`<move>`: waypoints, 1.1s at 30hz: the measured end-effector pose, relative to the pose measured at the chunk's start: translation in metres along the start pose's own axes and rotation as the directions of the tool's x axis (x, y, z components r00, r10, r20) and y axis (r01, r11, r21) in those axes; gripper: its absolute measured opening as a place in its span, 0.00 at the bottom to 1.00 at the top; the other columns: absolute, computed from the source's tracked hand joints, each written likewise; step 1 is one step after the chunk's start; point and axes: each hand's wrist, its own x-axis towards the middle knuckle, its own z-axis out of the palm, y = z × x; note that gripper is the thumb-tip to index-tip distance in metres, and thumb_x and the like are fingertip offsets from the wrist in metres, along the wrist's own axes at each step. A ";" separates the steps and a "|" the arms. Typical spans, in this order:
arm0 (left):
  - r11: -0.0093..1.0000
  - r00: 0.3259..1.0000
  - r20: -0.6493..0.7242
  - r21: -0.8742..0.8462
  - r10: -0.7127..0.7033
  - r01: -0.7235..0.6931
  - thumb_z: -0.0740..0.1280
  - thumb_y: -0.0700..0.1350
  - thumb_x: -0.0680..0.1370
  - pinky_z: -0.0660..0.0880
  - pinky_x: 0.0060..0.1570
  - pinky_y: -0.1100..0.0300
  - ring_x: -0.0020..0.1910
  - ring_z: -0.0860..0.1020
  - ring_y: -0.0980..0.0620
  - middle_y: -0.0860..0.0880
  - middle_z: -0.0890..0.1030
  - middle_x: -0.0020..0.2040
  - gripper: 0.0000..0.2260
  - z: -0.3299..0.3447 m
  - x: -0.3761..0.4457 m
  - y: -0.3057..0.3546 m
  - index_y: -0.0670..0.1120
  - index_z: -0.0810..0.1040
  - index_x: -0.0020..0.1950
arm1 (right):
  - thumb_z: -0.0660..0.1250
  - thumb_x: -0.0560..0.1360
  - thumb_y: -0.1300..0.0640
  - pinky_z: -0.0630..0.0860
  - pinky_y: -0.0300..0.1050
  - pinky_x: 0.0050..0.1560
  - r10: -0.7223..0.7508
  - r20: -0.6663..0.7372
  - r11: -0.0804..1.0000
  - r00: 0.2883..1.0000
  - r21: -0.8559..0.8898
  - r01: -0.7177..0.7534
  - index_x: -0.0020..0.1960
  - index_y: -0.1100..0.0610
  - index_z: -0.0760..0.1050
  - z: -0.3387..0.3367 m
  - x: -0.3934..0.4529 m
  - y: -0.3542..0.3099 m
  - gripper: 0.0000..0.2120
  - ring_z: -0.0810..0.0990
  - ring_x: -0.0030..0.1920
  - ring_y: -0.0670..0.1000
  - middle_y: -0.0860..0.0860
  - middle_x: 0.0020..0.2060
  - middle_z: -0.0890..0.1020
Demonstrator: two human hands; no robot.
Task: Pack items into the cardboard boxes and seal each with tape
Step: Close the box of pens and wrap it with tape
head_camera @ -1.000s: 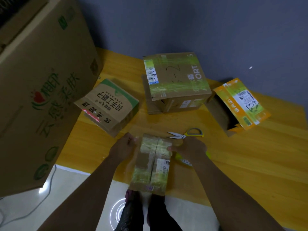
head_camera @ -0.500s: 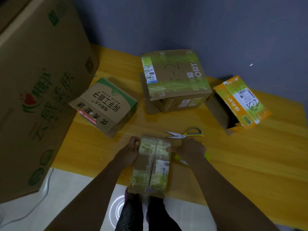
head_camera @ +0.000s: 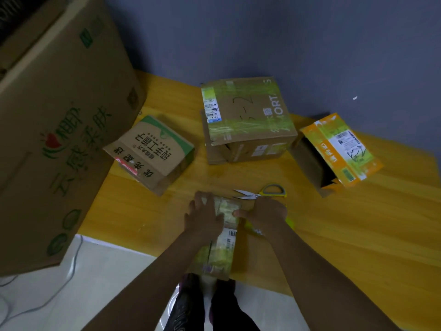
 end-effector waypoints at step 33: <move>0.853 0.985 -0.026 -0.496 0.171 -0.162 0.59 0.43 0.83 0.65 0.62 0.61 0.75 0.60 0.49 0.49 0.54 0.79 0.26 -0.029 -0.022 -0.040 0.53 0.54 0.78 | 0.69 0.72 0.38 0.60 0.49 0.38 -0.553 -0.139 0.539 0.821 0.692 0.480 0.35 0.56 0.60 -0.069 -0.050 0.009 0.26 0.63 0.33 0.50 0.49 0.31 0.59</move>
